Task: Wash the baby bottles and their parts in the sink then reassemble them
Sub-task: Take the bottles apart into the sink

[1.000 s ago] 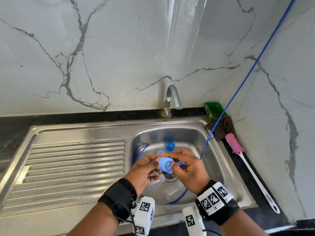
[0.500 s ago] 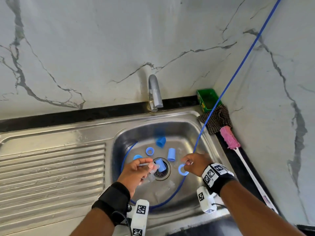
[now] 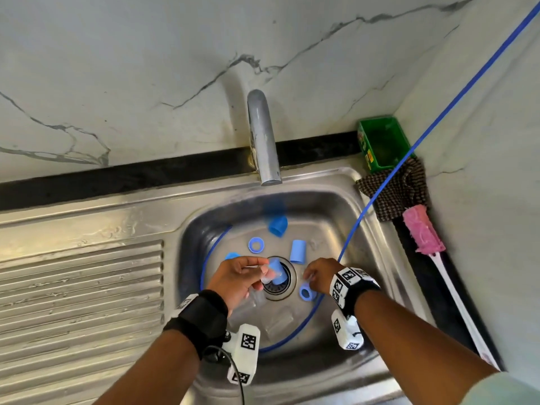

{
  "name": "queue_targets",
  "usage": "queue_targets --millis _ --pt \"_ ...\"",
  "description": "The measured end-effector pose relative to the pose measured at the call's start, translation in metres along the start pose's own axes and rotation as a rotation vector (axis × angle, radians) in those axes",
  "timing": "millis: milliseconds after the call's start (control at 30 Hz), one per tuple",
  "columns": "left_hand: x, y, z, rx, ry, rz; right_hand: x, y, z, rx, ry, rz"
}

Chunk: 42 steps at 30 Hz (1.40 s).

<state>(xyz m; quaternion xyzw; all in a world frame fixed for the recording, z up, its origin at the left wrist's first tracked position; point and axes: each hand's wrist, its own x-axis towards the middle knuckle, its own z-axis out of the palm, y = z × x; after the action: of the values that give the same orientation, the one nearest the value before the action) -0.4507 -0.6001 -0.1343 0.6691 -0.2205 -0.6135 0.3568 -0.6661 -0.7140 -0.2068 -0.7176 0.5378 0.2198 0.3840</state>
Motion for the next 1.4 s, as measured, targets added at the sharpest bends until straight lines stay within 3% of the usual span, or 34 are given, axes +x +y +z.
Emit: queue_targets --millis 133,233,333,533,733,967,1067,1233,1400 --pt "0.001 0.005 0.002 0.008 -0.016 -0.002 -0.012 0.0 -0.011 0.062 0.082 0.018" --pt "-0.007 0.007 0.004 -0.009 -0.008 0.011 -0.034 -0.016 -0.021 0.377 0.2 -0.151" --pt "-0.021 0.012 0.008 -0.027 -0.008 0.03 -0.068 -0.045 -0.026 0.624 0.17 -0.333" --pt "-0.057 0.005 0.011 -0.02 -0.053 0.1 -0.103 -0.065 -0.019 0.53 0.312 -0.485" --pt "-0.087 -0.007 0.005 -0.071 -0.04 0.117 -0.123 -0.067 0.004 0.62 0.178 -0.485" --pt "-0.101 -0.008 -0.002 -0.079 0.062 0.09 -0.124 -0.061 0.002 0.48 0.244 -0.436" --pt "-0.099 -0.008 -0.009 -0.053 0.099 0.082 -0.113 -0.047 -0.006 0.346 0.239 -0.338" --pt "-0.091 -0.007 -0.018 -0.062 0.114 0.093 -0.091 -0.023 -0.008 -0.077 0.133 -0.074" --pt "-0.083 0.001 -0.026 -0.021 0.145 0.1 -0.074 -0.021 -0.009 -0.013 0.116 -0.022"
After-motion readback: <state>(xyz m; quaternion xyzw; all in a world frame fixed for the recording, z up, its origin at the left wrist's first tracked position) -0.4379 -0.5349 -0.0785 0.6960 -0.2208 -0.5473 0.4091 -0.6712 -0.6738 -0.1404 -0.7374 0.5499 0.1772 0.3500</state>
